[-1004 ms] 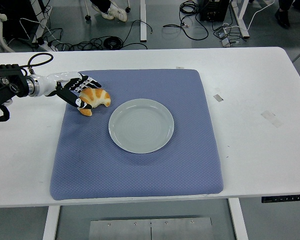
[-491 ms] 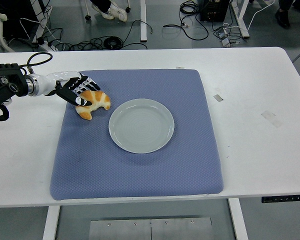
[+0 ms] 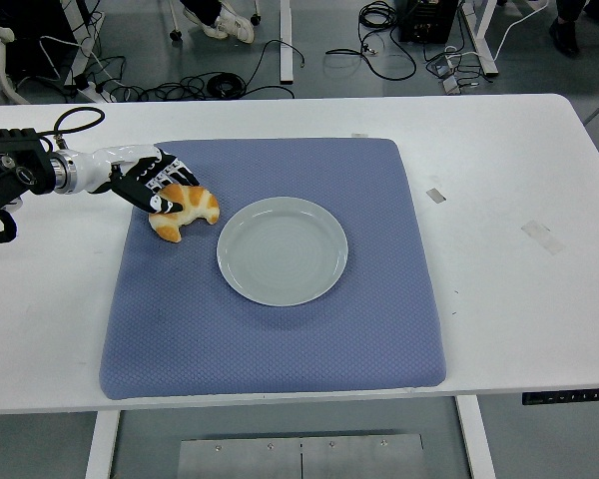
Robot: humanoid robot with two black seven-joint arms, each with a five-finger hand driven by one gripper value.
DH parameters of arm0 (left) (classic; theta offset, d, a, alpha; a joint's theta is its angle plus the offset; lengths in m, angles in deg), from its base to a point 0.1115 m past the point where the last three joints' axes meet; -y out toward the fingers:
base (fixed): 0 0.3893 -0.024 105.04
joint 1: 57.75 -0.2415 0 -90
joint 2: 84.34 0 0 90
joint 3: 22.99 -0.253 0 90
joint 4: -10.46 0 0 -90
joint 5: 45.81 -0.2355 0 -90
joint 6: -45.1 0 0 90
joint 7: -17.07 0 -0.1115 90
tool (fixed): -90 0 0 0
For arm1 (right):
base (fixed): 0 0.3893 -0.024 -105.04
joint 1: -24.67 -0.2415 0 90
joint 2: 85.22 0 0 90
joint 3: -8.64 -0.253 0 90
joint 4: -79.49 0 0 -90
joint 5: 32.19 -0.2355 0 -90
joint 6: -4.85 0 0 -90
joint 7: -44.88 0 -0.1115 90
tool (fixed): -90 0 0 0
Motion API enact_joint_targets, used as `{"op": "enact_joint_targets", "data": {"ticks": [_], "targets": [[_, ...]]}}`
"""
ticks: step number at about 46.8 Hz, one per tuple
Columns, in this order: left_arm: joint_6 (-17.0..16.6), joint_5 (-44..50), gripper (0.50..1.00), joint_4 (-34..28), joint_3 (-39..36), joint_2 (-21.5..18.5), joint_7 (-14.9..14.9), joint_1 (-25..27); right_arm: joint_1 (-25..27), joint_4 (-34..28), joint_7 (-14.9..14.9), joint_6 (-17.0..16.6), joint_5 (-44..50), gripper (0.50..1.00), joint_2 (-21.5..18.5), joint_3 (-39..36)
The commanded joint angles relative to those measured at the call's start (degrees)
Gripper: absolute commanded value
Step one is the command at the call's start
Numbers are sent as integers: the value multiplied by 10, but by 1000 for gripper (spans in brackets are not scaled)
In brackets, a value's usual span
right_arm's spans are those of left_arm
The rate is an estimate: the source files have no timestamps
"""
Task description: Place the bread on the plate
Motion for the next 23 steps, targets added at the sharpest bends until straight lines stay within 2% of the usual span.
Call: {"op": "enact_joint_targets", "data": {"ticks": [1, 14, 23], "targets": [[0, 2, 639, 0, 4, -1, 0, 5, 0, 0, 0, 0, 0, 1000, 0, 0], [5, 22, 645, -1, 15, -1, 0, 33, 0, -1, 0, 0, 0, 1000, 0, 0], [28, 22, 652, -5, 16, 14, 1, 54, 1, -1, 0, 0, 0, 1000, 0, 0]]}}
